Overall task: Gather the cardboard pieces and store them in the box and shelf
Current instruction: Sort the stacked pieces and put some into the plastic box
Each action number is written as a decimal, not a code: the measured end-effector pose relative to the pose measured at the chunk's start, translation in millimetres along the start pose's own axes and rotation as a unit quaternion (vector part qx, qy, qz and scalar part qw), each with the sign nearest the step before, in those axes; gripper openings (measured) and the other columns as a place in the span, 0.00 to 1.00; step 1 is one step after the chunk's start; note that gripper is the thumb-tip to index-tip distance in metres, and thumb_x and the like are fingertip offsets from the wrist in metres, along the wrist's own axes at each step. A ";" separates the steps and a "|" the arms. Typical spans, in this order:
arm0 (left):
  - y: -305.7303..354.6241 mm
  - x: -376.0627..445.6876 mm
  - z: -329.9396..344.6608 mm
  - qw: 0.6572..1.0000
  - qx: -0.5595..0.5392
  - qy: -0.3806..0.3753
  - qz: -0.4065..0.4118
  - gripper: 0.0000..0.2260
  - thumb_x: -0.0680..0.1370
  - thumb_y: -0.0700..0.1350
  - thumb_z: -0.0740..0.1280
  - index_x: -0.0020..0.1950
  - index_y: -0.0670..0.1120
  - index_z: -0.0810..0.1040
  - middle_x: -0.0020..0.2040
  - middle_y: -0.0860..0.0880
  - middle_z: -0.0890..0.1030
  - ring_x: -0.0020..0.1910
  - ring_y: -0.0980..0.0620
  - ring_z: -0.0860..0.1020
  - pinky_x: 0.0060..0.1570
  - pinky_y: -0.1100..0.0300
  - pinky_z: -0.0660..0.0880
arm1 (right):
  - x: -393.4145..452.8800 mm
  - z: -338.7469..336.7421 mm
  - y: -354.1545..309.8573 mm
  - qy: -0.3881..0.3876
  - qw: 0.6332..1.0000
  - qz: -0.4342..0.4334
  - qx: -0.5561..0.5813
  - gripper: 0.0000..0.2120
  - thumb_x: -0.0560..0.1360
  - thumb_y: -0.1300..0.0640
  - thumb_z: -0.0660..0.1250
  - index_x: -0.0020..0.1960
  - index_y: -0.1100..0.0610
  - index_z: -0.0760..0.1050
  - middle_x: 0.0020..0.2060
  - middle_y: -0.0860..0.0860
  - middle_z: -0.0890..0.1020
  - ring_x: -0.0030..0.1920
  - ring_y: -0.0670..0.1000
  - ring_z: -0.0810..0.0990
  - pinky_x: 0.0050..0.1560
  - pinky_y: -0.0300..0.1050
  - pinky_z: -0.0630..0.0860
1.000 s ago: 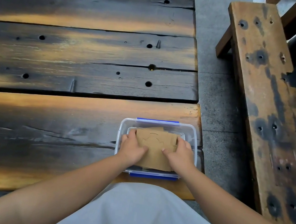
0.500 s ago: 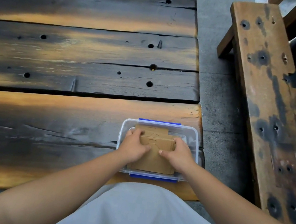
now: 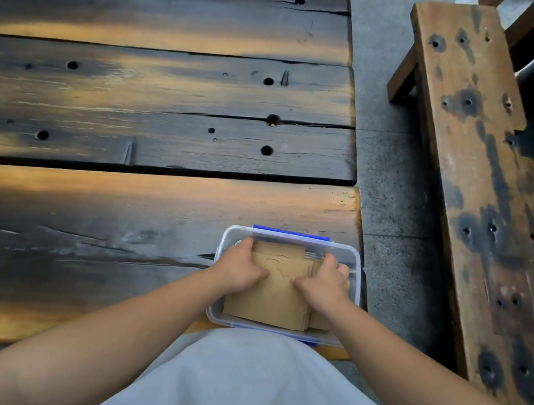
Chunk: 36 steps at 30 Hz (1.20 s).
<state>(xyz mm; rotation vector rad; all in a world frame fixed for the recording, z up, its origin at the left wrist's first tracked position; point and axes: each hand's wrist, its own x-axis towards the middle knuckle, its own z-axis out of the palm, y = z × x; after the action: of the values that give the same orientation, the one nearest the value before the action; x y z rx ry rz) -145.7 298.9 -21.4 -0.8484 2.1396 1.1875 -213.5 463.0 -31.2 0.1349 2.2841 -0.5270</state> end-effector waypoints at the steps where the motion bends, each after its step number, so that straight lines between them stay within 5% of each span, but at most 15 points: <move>1: -0.4 0.7 -1.8 1.000 0.001 -0.005 -0.002 0.29 0.75 0.47 0.69 0.73 0.46 0.62 0.66 0.45 0.74 0.54 0.50 0.73 0.51 0.59 0.69 | 0.5 -2.2 1.0 -0.007 1.000 -0.007 -0.009 0.38 0.69 0.48 0.73 0.73 0.53 0.59 0.69 0.57 0.61 0.67 0.61 0.66 0.63 0.54 0.71; 5: -0.6 -0.1 -2.2 0.999 0.032 0.003 -0.017 0.32 0.74 0.49 0.68 0.74 0.46 0.58 0.69 0.42 0.69 0.64 0.44 0.71 0.62 0.54 0.71 | -0.9 -9.4 1.7 -0.038 0.998 -0.035 -0.044 0.30 0.70 0.53 0.70 0.69 0.55 0.64 0.70 0.59 0.59 0.59 0.58 0.73 0.56 0.49 0.74; 11: -5.9 -4.4 1.3 0.998 0.055 0.015 -0.030 0.37 0.75 0.54 0.68 0.77 0.49 0.52 0.71 0.42 0.63 0.65 0.42 0.70 0.63 0.51 0.69 | -5.2 -21.7 -0.6 -0.043 0.987 -0.104 -0.113 0.21 0.72 0.60 0.61 0.65 0.55 0.70 0.62 0.56 0.65 0.47 0.54 0.71 0.49 0.45 0.71; 15: -8.9 -6.1 0.3 0.998 0.062 0.008 -0.029 0.41 0.74 0.56 0.69 0.79 0.50 0.48 0.73 0.42 0.60 0.68 0.43 0.69 0.65 0.52 0.68 | -8.2 -29.5 1.1 -0.028 0.967 -0.171 -0.188 0.16 0.74 0.62 0.62 0.61 0.55 0.75 0.58 0.55 0.77 0.55 0.56 0.76 0.53 0.48 0.75; 19: -7.8 -14.3 0.7 0.997 0.071 0.018 -0.006 0.42 0.73 0.55 0.71 0.78 0.51 0.49 0.71 0.43 0.62 0.66 0.43 0.70 0.64 0.53 0.69 | -9.5 -31.7 2.9 0.006 0.950 -0.191 -0.246 0.14 0.73 0.68 0.59 0.55 0.56 0.75 0.52 0.55 0.81 0.51 0.56 0.79 0.47 0.49 0.78; 24: -6.4 -25.5 -5.6 0.987 0.142 0.052 0.062 0.26 0.70 0.54 0.75 0.59 0.49 0.65 0.57 0.48 0.68 0.51 0.48 0.73 0.49 0.56 0.72 | -9.3 -34.8 4.2 -0.005 0.939 -0.212 -0.269 0.11 0.74 0.68 0.58 0.47 0.55 0.75 0.49 0.56 0.81 0.47 0.57 0.80 0.39 0.45 0.71; 27: -2.9 -23.2 -14.0 0.976 0.194 0.025 0.099 0.22 0.69 0.53 0.76 0.49 0.48 0.65 0.49 0.50 0.70 0.45 0.49 0.71 0.42 0.56 0.68 | -10.6 -38.9 3.3 -0.020 0.930 -0.215 -0.299 0.11 0.73 0.69 0.56 0.44 0.54 0.70 0.47 0.56 0.81 0.43 0.56 0.79 0.37 0.46 0.70; 31: -4.8 -18.5 -26.8 0.968 0.206 -0.042 0.136 0.19 0.70 0.51 0.75 0.47 0.49 0.65 0.45 0.51 0.73 0.43 0.49 0.72 0.39 0.56 0.66 | -14.4 -44.0 1.3 0.014 0.914 -0.208 -0.349 0.13 0.74 0.69 0.57 0.53 0.57 0.73 0.48 0.56 0.80 0.46 0.58 0.82 0.36 0.46 0.71; 36: -12.7 -17.3 -32.0 0.956 0.208 -0.087 0.187 0.16 0.73 0.49 0.73 0.40 0.56 0.63 0.41 0.58 0.71 0.43 0.51 0.72 0.36 0.59 0.66 | -17.3 -48.9 -4.1 0.051 0.919 -0.217 -0.326 0.14 0.72 0.72 0.58 0.51 0.57 0.71 0.42 0.54 0.78 0.36 0.56 0.77 0.32 0.46 0.69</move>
<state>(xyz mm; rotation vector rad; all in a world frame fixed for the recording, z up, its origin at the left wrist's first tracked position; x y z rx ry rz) -129.9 270.2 -1.0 -0.1525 2.3389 0.8825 -235.4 480.5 12.7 -0.7016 2.4722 0.0568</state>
